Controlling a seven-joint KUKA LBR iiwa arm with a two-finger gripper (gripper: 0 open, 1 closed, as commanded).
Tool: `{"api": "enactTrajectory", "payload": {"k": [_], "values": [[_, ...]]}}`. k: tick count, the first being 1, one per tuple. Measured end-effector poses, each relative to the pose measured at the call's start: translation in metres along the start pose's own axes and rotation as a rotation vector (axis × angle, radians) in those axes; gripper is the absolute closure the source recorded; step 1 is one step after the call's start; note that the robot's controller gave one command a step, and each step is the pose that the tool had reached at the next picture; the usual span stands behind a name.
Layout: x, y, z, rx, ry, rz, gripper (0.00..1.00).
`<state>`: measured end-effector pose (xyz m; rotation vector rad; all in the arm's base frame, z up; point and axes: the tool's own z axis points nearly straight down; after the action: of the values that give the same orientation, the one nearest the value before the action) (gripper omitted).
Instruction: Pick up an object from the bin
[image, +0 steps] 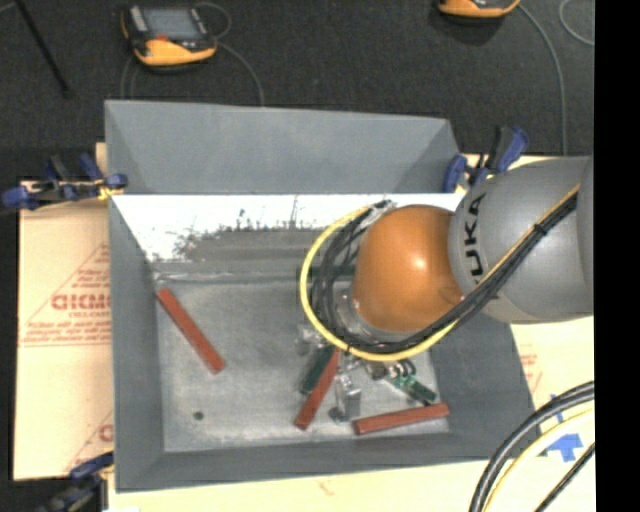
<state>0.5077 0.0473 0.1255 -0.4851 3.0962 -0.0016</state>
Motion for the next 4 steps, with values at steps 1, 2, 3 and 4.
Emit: {"api": "enactTrajectory", "payload": {"k": [1,2,3,4], "values": [[-0.0191,-0.0106,0.0536,-0.003,0.003,0.005,1.0],[-0.019,-0.0106,0.0536,-0.003,0.004,0.006,0.0],[-0.0193,-0.0106,0.0534,-0.003,0.003,0.009,1.0],[-0.0193,-0.0106,0.0534,-0.003,0.003,0.01,1.0]]}}
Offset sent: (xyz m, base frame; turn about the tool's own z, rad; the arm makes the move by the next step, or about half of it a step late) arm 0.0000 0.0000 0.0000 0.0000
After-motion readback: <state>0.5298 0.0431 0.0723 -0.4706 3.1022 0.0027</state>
